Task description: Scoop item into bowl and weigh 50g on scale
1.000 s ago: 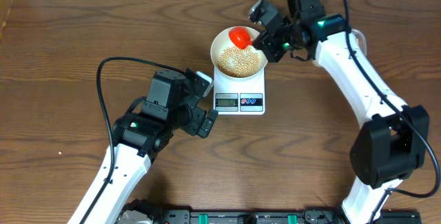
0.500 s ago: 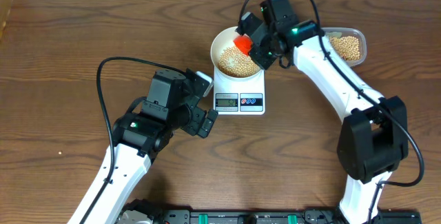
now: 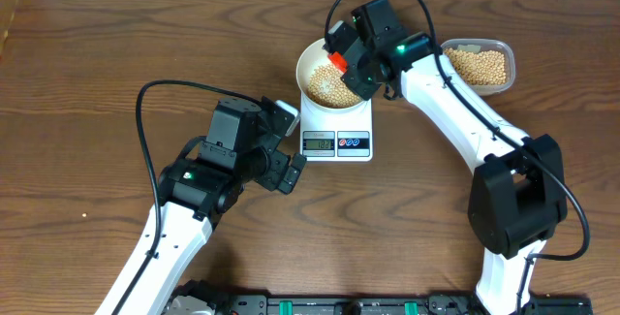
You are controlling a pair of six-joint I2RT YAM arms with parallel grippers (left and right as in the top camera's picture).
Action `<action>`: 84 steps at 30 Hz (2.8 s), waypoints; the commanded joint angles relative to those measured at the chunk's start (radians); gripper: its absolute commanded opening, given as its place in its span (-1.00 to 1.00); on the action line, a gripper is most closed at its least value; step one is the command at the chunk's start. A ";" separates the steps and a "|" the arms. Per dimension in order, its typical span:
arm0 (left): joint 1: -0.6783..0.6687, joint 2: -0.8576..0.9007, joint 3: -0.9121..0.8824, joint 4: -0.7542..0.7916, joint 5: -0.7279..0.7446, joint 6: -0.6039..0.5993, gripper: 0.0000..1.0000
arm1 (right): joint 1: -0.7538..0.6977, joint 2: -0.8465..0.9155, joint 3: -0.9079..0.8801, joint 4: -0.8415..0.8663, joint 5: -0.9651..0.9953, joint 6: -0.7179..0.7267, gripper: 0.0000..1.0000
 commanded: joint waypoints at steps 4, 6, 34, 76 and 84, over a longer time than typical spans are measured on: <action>-0.001 0.002 -0.006 -0.001 -0.013 -0.005 0.96 | 0.033 0.025 0.013 -0.007 -0.047 -0.006 -0.98; -0.001 0.002 -0.006 -0.001 -0.013 -0.005 0.96 | 0.037 0.025 0.013 -0.005 -0.047 -0.003 -0.98; -0.001 0.002 -0.006 -0.001 -0.013 -0.005 0.96 | 0.030 0.013 0.015 -0.032 -0.258 0.081 -0.98; -0.001 0.002 -0.006 -0.001 -0.013 -0.005 0.96 | -0.231 -0.133 0.017 -0.045 -0.686 0.193 -0.97; -0.001 0.002 -0.006 -0.001 -0.013 -0.005 0.96 | -0.230 -0.133 0.017 -0.050 -0.671 0.191 -0.97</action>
